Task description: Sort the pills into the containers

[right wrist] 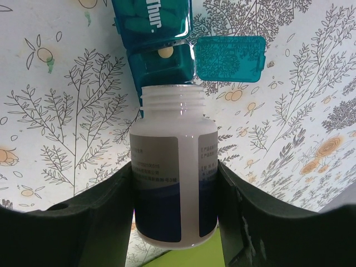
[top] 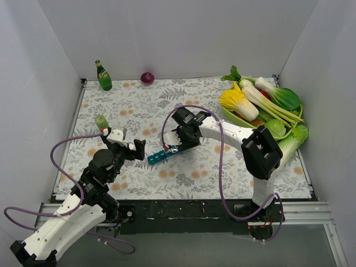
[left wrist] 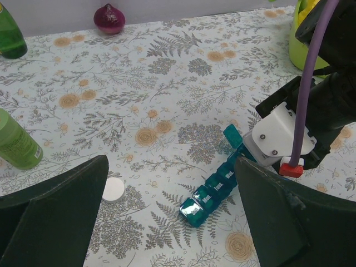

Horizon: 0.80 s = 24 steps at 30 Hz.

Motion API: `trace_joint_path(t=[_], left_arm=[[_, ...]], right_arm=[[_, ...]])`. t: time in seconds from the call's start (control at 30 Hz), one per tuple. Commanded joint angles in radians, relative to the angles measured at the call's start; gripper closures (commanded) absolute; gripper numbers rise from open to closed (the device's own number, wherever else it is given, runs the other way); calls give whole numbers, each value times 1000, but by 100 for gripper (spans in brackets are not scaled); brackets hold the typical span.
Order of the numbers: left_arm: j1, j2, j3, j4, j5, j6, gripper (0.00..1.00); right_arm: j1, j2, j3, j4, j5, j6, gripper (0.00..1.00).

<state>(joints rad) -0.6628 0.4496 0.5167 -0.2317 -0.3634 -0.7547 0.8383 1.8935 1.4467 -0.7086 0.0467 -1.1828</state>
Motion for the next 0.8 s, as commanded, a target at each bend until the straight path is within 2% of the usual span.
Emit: trace_joint_path(t=[0.0,0.77], left_arm=[[6,-11,-6,12,0,12,2],[6,-19,-6,12,0,14,2]], right_arm=[[10,6,43,-22,28,-20,99],[30,6,40,-28,67,-41,99]])
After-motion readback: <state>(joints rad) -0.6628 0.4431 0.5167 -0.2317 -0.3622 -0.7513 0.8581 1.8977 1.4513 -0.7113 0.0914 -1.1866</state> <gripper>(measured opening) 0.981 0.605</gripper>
